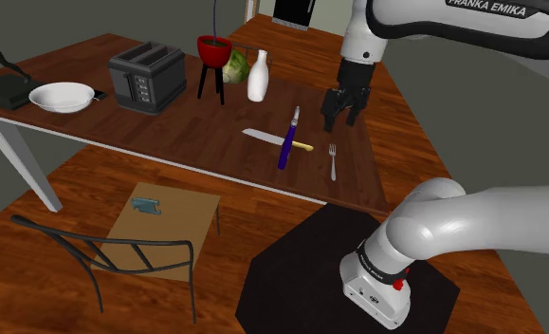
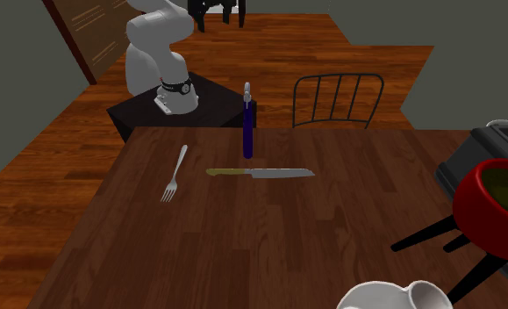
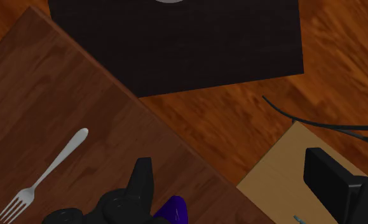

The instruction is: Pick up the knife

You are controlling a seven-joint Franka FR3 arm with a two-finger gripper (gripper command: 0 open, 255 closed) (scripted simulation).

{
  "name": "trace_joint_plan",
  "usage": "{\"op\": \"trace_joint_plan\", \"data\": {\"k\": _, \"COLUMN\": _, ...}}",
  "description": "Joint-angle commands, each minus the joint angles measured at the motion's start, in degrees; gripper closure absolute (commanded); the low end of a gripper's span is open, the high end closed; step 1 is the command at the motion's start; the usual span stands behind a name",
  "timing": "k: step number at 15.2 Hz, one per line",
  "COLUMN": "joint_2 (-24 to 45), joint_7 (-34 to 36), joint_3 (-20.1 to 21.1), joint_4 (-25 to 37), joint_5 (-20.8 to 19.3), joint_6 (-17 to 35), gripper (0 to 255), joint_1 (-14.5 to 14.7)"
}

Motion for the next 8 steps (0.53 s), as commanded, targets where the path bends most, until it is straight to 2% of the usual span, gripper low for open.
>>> {"op": "trace_joint_plan", "data": {"k": 1, "joint_2": 0.00, "joint_7": 0.00, "joint_3": 0.00, "joint_4": 0.00, "joint_5": 0.00, "joint_6": 0.00, "gripper": 0, "joint_1": 0.00}}
{"op": "trace_joint_plan", "data": {"k": 8, "joint_2": 6.50, "joint_7": -12.80, "joint_3": -5.97, "joint_4": -5.05, "joint_5": -5.00, "joint_6": 14.65, "gripper": 0, "joint_1": 0.14}}
